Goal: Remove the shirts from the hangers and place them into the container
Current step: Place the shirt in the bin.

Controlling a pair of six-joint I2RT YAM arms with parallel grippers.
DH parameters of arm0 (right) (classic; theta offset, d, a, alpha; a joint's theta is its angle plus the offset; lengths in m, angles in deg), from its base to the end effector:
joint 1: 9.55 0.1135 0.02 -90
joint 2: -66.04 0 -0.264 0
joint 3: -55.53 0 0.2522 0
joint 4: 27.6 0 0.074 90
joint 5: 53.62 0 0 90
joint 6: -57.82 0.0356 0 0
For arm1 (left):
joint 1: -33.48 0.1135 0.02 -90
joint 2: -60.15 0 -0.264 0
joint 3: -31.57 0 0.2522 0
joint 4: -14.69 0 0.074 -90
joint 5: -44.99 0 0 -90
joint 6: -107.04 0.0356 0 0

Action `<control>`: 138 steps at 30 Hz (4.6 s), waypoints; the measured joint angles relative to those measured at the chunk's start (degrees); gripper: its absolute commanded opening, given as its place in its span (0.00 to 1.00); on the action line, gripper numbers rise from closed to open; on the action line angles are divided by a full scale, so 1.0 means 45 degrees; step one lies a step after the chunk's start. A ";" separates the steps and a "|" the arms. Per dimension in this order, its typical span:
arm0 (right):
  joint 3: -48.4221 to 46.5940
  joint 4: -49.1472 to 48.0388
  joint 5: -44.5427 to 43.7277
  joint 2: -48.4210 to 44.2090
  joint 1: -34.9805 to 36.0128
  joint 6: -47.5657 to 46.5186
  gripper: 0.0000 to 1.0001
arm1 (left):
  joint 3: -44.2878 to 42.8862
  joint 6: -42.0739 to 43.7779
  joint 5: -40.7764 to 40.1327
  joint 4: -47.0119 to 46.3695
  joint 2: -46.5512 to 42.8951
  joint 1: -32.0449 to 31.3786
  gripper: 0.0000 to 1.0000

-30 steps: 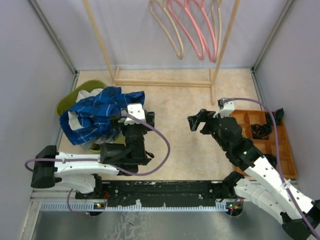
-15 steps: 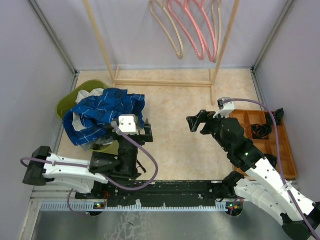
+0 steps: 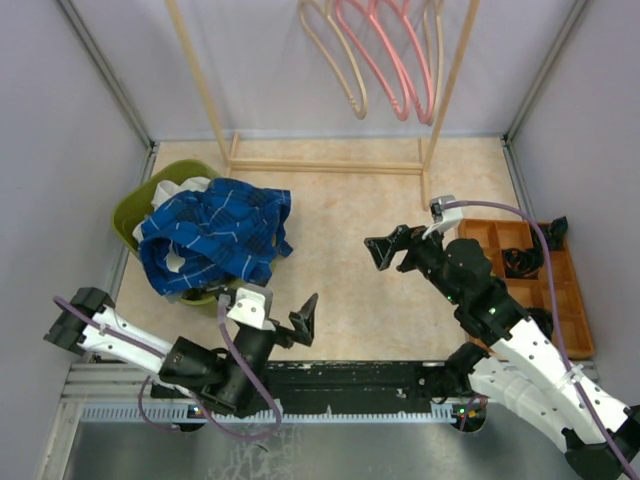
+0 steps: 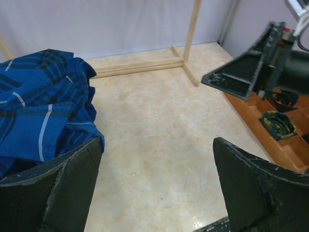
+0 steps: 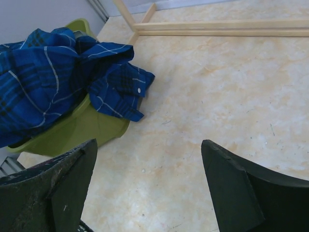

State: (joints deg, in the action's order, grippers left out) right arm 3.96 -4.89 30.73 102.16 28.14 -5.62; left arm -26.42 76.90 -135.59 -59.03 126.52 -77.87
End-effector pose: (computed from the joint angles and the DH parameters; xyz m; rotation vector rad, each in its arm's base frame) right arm 0.1275 0.0941 0.3225 -0.0942 1.7521 0.7477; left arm -0.0376 -0.1940 0.3855 0.2164 1.5769 -0.3626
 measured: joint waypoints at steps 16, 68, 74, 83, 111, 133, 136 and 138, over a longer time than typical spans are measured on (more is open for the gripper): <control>0.0000 -0.0107 0.1015 -0.0024 0.0000 0.0146 0.88 | -0.2404 0.3128 0.0024 0.0000 0.0865 -0.1350 0.99; -0.0019 0.0680 -0.0063 0.0520 0.0000 0.0359 0.93 | -0.8213 -1.9035 1.3731 3.3577 0.2205 1.6684 0.72; -0.0024 0.0704 -0.0121 0.0661 0.0000 0.0170 0.93 | -0.6868 -1.7981 1.3867 3.2494 0.2589 1.9103 0.00; -0.0029 0.0942 -0.0374 0.0641 0.0000 -0.0243 0.93 | -0.8568 -1.6208 1.4683 3.1450 0.2565 2.2503 0.00; -0.0787 -0.0316 0.3405 0.2686 0.0180 -0.1064 0.89 | -1.1171 -1.4503 1.8481 3.1950 0.5547 2.5106 0.86; -0.0665 0.0403 0.2676 0.1540 0.0180 -0.1073 0.91 | -1.6621 -1.3901 1.7175 3.2664 1.1113 2.1391 0.91; -0.0656 0.0457 0.2603 0.1486 0.0180 -0.0996 0.91 | -1.6995 -1.3852 1.6257 3.2839 1.1497 2.1221 0.70; -0.0656 0.0549 0.2550 0.1486 0.0180 -0.0981 0.91 | -1.6990 -1.3784 1.5499 3.2965 1.1662 2.1026 0.56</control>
State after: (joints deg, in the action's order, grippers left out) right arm 1.01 -2.42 42.21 108.85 28.95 -10.03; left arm -102.87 14.87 -65.85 89.31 179.00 16.74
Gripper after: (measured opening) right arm 0.910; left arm 0.756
